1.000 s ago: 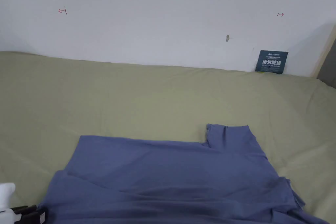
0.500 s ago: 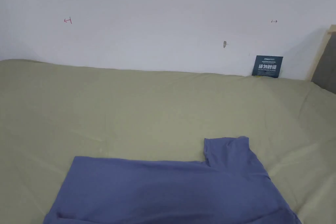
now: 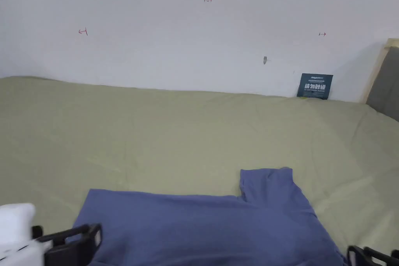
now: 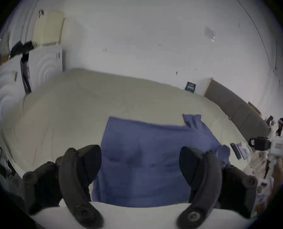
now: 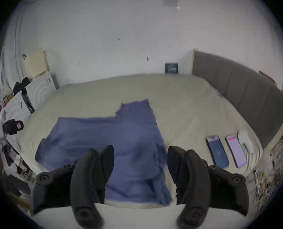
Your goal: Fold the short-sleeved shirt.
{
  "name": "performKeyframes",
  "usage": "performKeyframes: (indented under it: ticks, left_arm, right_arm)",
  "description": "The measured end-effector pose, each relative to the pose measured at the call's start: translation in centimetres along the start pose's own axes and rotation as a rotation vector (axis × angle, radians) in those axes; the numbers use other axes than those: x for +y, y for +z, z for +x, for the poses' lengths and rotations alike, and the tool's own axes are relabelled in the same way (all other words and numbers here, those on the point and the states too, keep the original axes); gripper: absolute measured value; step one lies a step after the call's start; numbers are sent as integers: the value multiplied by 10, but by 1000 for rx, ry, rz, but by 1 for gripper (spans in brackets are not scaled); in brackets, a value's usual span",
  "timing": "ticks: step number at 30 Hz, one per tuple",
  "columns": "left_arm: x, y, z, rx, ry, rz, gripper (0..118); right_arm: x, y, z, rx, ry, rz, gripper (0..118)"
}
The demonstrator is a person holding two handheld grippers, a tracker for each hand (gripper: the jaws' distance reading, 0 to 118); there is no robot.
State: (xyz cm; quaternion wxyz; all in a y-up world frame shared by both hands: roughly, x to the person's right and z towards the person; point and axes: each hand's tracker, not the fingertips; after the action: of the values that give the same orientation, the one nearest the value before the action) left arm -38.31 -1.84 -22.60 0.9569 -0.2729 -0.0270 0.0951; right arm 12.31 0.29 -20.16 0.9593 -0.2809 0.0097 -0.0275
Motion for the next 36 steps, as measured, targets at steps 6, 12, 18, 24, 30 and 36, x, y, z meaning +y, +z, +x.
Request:
performKeyframes:
  ticks: [6,12,18,24,30,36]
  left_arm:
    - [-14,-28,81,44,-58,-7,10]
    - [-60,-43,114,35,-120,-112,0]
    - [-59,-61,105,21,-110,-169,0]
    - [26,-114,30,88,-31,-135,0]
    - [90,-218,-45,12,1,-346,70]
    - [78,-297,-79,125,-2,-470,118]
  right_arm:
    - [-15,-34,-75,-7,130,-65,23]
    - [-64,-63,-110,17,116,-148,1]
    - [-61,-71,-114,41,128,-168,1]
    - [-24,-80,-95,32,115,-106,1]
    - [-2,-105,-73,32,81,-95,1]
    - [11,-130,-41,27,45,-126,1]
